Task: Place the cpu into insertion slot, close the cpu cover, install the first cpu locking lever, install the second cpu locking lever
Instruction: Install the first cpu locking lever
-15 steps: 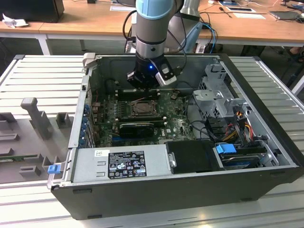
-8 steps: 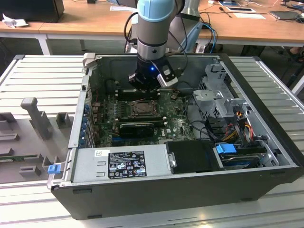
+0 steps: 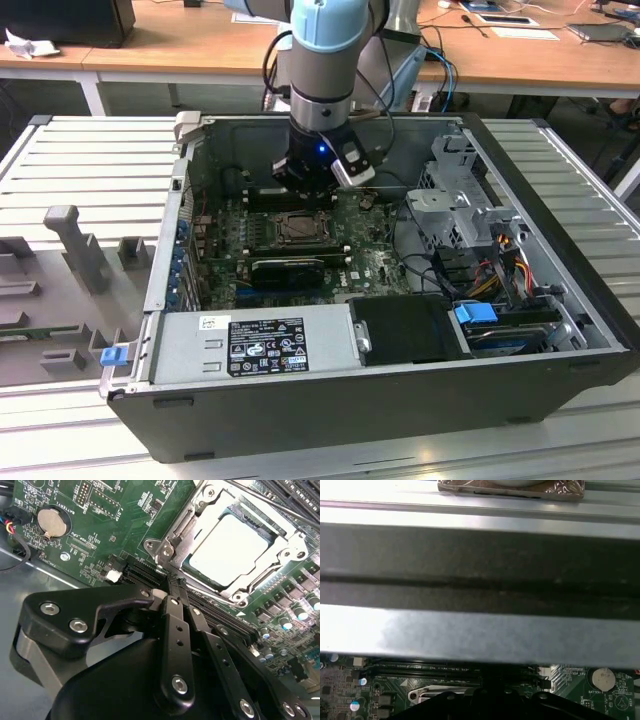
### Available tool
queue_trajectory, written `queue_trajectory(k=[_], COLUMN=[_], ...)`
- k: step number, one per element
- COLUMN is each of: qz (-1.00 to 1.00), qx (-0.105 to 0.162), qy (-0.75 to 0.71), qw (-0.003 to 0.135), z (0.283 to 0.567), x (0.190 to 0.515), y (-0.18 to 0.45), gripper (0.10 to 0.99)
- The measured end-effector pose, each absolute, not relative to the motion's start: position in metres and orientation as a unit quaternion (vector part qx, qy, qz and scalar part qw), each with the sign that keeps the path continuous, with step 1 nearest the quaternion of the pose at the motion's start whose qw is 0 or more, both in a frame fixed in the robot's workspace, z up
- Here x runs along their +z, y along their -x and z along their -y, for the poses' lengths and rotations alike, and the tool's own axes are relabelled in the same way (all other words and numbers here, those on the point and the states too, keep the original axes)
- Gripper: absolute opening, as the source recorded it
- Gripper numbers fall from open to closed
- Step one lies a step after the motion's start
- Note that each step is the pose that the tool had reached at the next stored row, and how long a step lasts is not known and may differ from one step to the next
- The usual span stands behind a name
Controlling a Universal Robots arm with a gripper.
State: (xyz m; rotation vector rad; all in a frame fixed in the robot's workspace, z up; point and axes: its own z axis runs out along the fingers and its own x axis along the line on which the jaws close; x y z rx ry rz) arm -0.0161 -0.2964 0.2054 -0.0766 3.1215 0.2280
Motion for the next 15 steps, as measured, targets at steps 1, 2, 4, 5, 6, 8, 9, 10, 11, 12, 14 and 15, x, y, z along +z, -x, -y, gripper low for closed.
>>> queue_trajectory(k=[1, 2, 4, 5, 6, 8, 9, 10, 11, 12, 14, 15], qz=[-0.997, -0.997, -0.997, -0.997, -0.997, -0.997, -0.997, -0.997, -0.997, -0.997, -0.997, -0.997], qx=[0.073, 0.073, 0.073, 0.073, 0.073, 0.073, 0.073, 0.073, 0.073, 0.073, 0.073, 0.073], qy=[0.024, 0.024, 0.024, 0.024, 0.024, 0.024, 0.024, 0.024, 0.025, 0.024, 0.024, 0.024], qw=[0.005, 0.005, 0.005, 0.005, 0.005, 0.005, 0.005, 0.005, 0.005, 0.005, 0.005, 0.005], z=[0.2964, 0.2964, 0.2967, 0.2967, 0.2967, 0.2969, 0.2971, 0.2973, 0.2977, 0.2980, 0.2986, 0.2988], x=[0.2047, 0.2041, 0.2037, 0.2036, 0.2035, 0.2034, 0.2034, 0.2034, 0.2035, 0.2035, 0.2034, 0.2034], y=[0.0161, 0.0161, 0.0161, 0.0161, 0.0161, 0.0160, 0.0160, 0.0160, 0.0160, 0.0160, 0.0161, 0.0161], gripper=[0.106, 0.106, 0.106, 0.106, 0.106, 0.106, 0.106, 0.106, 0.106, 0.106, 0.106, 0.106])
